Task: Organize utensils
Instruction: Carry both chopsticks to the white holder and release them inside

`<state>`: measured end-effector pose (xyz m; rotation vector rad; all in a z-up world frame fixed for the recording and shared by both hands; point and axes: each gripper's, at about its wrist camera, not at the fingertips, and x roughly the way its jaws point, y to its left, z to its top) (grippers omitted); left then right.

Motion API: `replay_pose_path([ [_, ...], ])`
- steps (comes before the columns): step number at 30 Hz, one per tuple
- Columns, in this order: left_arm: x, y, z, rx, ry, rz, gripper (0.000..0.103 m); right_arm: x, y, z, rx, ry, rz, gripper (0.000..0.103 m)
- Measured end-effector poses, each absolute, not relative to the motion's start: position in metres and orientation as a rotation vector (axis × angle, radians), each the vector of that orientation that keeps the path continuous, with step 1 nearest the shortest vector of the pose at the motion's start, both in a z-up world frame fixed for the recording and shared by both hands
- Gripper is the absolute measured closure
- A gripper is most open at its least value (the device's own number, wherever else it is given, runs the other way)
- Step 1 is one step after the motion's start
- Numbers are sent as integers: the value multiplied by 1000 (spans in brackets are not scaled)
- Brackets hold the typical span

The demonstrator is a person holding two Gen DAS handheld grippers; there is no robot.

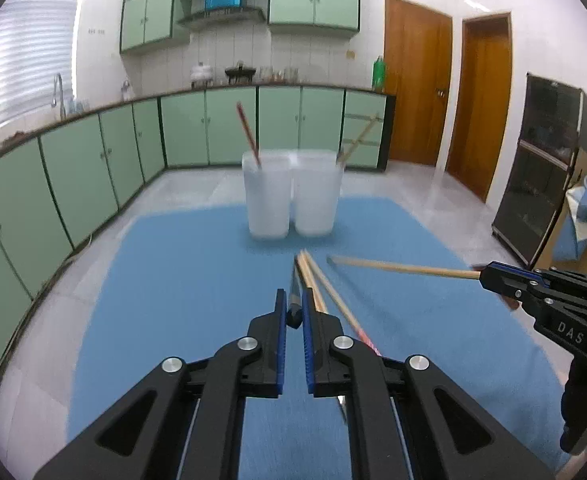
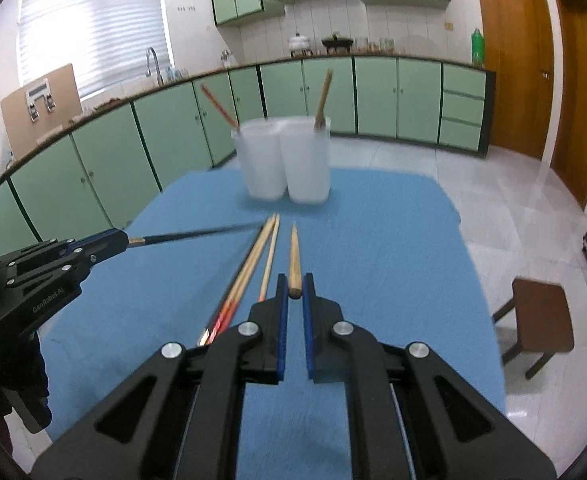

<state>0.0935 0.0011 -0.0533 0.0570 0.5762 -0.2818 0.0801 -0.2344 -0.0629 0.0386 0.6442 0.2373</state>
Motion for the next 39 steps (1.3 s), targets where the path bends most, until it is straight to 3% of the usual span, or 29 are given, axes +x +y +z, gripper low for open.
replay_pose_path([
  [19, 175, 5, 40, -30, 406, -359, 97, 169, -234, 64, 7, 479, 338, 97],
  [29, 214, -19, 116, 17, 185, -352, 97, 226, -235, 151, 16, 284, 326, 97],
  [34, 253, -35, 129, 52, 138, -304, 97, 266, -234, 157, 19, 255, 289, 97],
  [39, 291, -41, 104, 45, 188, -277, 97, 303, -231, 128, 19, 293, 253, 97],
])
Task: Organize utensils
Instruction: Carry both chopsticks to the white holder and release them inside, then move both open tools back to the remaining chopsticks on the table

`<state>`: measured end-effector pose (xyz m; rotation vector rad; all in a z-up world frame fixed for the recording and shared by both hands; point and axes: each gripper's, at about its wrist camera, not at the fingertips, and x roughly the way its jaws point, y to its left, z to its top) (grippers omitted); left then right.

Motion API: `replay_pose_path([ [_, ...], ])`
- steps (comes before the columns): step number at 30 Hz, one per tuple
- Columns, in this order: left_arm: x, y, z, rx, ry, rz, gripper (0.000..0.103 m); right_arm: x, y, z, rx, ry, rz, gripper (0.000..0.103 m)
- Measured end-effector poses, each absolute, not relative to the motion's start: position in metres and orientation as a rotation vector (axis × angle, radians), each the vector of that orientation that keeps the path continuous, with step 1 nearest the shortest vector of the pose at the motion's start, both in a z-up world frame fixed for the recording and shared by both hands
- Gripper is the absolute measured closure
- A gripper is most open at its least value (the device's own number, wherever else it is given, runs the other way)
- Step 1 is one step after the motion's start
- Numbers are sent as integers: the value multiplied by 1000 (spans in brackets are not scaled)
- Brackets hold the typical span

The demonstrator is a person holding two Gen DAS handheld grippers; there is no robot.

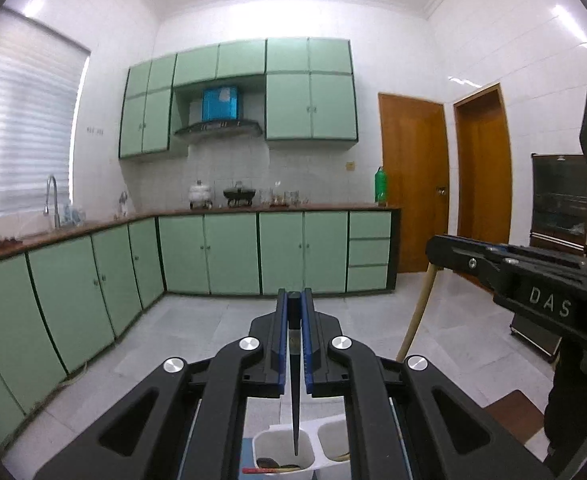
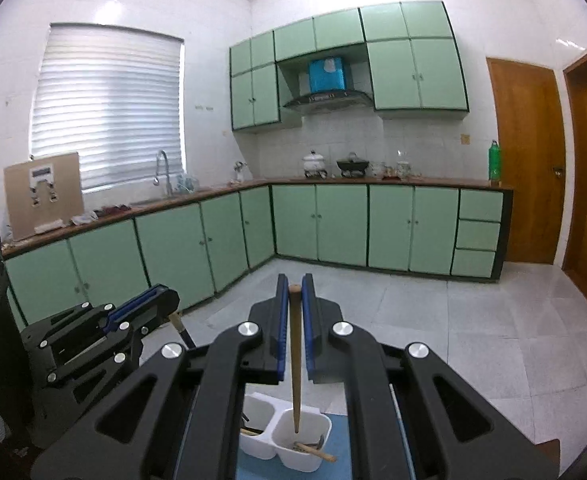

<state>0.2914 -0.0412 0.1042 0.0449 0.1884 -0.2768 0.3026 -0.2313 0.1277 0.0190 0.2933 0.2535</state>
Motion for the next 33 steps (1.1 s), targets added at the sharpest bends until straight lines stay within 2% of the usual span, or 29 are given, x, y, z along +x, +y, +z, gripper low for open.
replay_pose_path([
  [5, 315, -38, 71, 14, 300, -287, 97, 325, -225, 87, 25, 403, 251, 95],
  [6, 315, -37, 67, 10, 309, -289, 96, 326, -225, 81, 40, 419, 254, 92],
  [7, 314, -36, 64, 13, 312, -284, 90, 326, -227, 79, 49, 428, 259, 88],
  [8, 312, -36, 63, 16, 310, -282, 84, 323, -226, 77, 52, 428, 259, 81],
  [9, 308, -34, 62, 15, 303, -284, 82, 318, -228, 78, 48, 416, 247, 73],
  [11, 296, -29, 64, 12, 287, -282, 80, 307, -225, 82, 35, 396, 233, 66],
  [13, 289, -24, 67, 3, 277, -282, 77, 294, -226, 85, 27, 380, 223, 65],
  [17, 258, -15, 71, 7, 249, -269, 63, 258, -233, 86, 14, 347, 199, 50],
  [20, 227, -8, 64, 24, 251, -261, 58, 227, -238, 75, -4, 337, 188, 42],
  [28, 160, 13, -5, 13, 407, -244, 51, 144, -239, -4, -8, 452, 192, 22],
  [33, 136, 16, -65, 20, 572, -247, 49, 110, -227, -57, 18, 571, 188, 20],
])
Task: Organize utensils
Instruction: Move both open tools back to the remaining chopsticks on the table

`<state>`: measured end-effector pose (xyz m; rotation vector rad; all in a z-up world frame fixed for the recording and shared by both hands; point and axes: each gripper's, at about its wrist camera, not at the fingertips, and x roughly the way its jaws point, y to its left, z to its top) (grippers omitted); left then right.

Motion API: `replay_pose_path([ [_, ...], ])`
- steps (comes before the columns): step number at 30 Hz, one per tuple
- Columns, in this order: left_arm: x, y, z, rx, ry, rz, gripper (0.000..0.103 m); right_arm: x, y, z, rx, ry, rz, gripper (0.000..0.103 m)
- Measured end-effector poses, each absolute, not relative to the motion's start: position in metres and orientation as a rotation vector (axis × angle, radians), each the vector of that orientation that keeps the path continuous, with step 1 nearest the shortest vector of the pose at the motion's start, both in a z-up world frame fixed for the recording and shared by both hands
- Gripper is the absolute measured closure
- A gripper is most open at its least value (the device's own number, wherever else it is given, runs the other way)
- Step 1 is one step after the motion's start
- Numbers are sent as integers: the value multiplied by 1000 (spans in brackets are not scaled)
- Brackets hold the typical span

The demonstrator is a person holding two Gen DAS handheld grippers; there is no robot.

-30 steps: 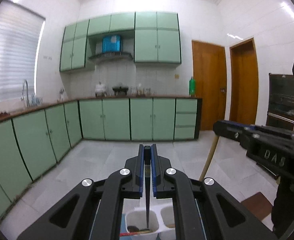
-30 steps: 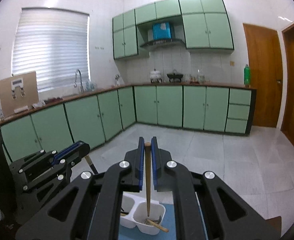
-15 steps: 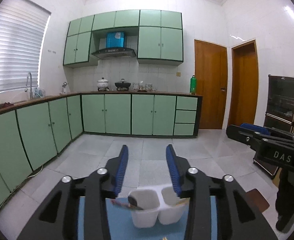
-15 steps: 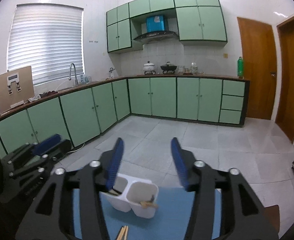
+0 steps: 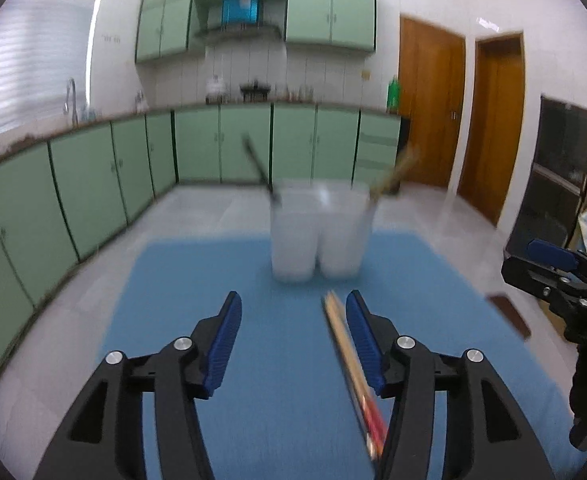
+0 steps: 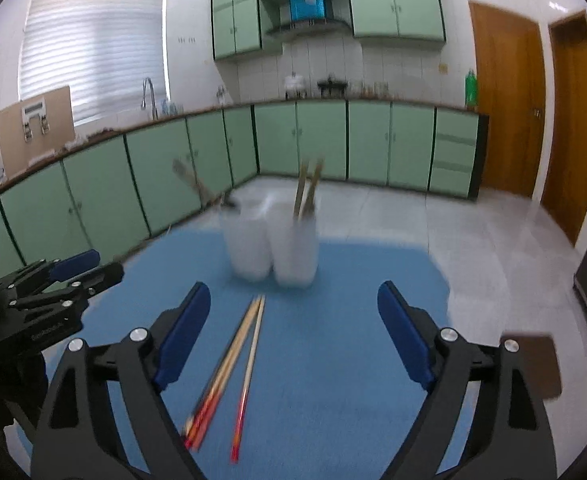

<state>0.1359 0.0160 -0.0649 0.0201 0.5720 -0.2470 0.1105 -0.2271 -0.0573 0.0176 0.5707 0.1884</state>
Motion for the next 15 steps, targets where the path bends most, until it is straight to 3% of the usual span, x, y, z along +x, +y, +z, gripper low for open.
replay_pose_path([
  [6, 117, 13, -118, 51, 717, -245, 49, 86, -211, -113, 22, 704, 184, 20],
  [15, 106, -1, -149, 81, 810, -244, 47, 74, -199, -149, 21, 797, 194, 27],
])
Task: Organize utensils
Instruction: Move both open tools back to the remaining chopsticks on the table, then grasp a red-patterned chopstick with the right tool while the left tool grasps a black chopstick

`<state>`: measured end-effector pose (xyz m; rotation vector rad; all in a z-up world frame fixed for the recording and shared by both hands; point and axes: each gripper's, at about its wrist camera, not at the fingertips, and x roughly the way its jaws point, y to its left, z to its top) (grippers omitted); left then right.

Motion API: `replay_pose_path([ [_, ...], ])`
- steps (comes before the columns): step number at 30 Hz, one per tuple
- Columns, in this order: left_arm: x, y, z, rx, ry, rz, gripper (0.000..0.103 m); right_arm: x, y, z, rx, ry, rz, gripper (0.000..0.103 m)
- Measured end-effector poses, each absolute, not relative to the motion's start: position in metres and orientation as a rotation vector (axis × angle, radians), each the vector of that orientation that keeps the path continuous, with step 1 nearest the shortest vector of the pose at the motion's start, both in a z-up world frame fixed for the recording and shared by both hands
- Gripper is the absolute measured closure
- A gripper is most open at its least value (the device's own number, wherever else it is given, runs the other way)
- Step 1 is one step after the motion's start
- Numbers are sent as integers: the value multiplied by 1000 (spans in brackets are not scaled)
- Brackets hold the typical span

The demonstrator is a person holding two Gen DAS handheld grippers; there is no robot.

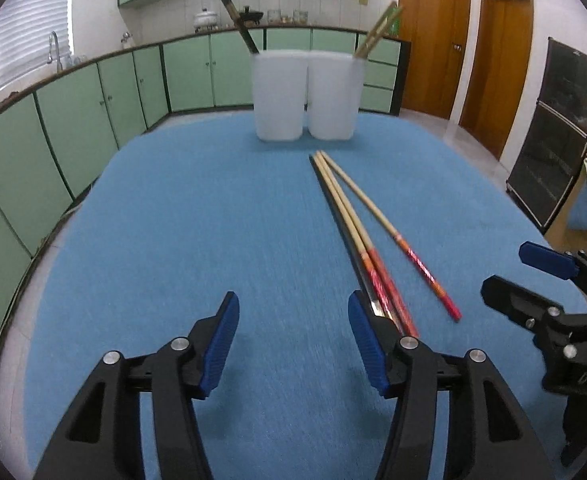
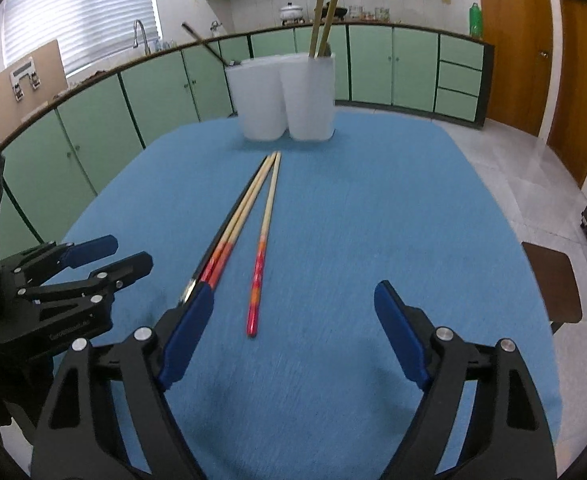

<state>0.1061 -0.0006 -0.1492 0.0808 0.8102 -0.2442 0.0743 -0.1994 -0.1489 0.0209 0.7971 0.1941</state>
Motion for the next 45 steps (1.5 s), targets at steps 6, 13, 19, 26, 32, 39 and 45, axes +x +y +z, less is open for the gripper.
replay_pose_path([
  [6, 98, -2, -161, 85, 857, -248, 46, 76, -196, -163, -3, 846, 211, 41],
  [13, 103, -1, -162, 78, 876, -241, 46, 81, -194, -170, -19, 891, 229, 66],
  [19, 102, -2, -162, 74, 876, -247, 45, 81, -184, -171, -64, 897, 249, 80],
  [26, 103, -4, -163, 74, 876, -250, 45, 79, -175, -172, -108, 892, 270, 97],
  [32, 102, -5, -163, 74, 875, -256, 44, 81, -186, -171, -54, 891, 257, 98],
  [39, 97, -11, -161, 71, 866, -299, 44, 81, -212, -171, 3, 892, 193, 98],
  [45, 96, -18, -162, 86, 868, -319, 44, 81, -216, -172, 7, 891, 186, 98],
])
